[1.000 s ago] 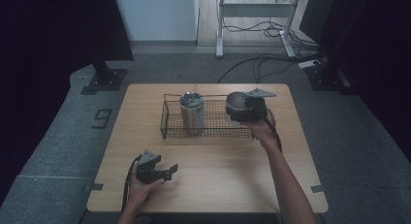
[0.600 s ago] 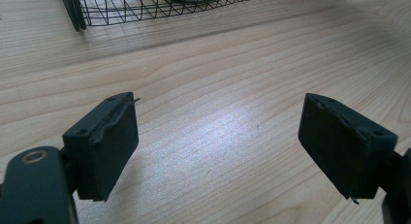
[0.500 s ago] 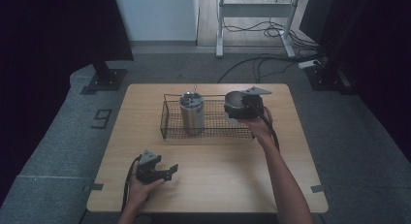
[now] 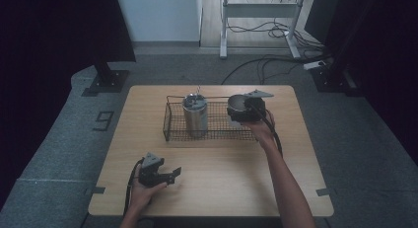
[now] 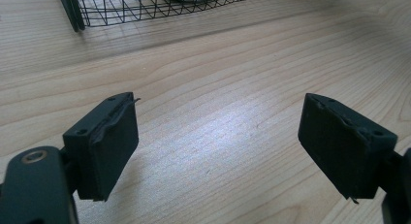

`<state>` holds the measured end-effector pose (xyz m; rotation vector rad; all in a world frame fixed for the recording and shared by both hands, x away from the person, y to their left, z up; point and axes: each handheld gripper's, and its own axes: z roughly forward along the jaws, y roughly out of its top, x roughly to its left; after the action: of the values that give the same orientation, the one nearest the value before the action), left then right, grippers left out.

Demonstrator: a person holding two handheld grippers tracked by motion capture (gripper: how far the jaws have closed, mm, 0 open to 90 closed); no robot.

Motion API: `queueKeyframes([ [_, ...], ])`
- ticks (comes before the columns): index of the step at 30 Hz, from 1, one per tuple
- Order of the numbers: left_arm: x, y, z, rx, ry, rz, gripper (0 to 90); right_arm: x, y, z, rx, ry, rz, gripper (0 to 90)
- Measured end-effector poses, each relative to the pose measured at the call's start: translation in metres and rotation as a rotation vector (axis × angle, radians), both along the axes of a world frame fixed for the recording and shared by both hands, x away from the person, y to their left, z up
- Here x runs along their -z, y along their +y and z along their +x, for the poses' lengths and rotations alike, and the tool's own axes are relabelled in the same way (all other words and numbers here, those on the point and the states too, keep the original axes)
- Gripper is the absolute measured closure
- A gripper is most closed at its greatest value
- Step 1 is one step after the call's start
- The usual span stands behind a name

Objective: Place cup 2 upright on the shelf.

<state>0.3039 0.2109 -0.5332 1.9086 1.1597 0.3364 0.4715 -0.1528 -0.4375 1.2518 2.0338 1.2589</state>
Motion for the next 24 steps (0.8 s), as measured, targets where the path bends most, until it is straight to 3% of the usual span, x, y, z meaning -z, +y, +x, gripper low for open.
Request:
queueKeyframes([
  [24,0.0,0.0,0.0,0.001,0.004,0.004,14.7,0.024,0.008,0.01,0.018,0.066,-0.037,6.7],
])
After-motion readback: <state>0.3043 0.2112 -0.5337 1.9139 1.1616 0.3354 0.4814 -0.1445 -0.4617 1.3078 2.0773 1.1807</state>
